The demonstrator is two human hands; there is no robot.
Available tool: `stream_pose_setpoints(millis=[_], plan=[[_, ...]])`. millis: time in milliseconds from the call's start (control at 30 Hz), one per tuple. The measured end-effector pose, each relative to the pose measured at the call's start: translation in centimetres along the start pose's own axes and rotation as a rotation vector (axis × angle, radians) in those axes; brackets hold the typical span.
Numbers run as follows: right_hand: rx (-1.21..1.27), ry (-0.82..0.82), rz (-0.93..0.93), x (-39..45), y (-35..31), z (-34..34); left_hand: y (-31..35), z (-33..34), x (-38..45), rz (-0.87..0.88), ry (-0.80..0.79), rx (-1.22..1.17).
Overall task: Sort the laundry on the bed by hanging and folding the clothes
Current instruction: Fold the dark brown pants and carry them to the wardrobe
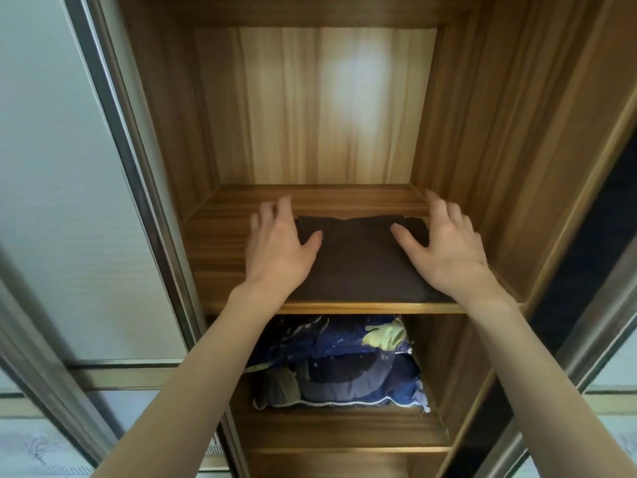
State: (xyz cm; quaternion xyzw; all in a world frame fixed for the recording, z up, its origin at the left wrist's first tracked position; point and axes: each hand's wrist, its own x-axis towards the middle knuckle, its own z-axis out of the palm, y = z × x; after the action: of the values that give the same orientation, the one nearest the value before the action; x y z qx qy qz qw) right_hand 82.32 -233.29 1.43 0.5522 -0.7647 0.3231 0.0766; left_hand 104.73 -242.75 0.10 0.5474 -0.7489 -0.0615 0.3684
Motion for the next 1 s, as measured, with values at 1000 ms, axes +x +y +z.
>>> stream_pose_setpoints(millis=[1000], plan=[[-0.091, 0.299, -0.09, -14.7, 2.7, -1.4, 2.8, 0.7, -7.5, 0.688, -0.107, -0.033]])
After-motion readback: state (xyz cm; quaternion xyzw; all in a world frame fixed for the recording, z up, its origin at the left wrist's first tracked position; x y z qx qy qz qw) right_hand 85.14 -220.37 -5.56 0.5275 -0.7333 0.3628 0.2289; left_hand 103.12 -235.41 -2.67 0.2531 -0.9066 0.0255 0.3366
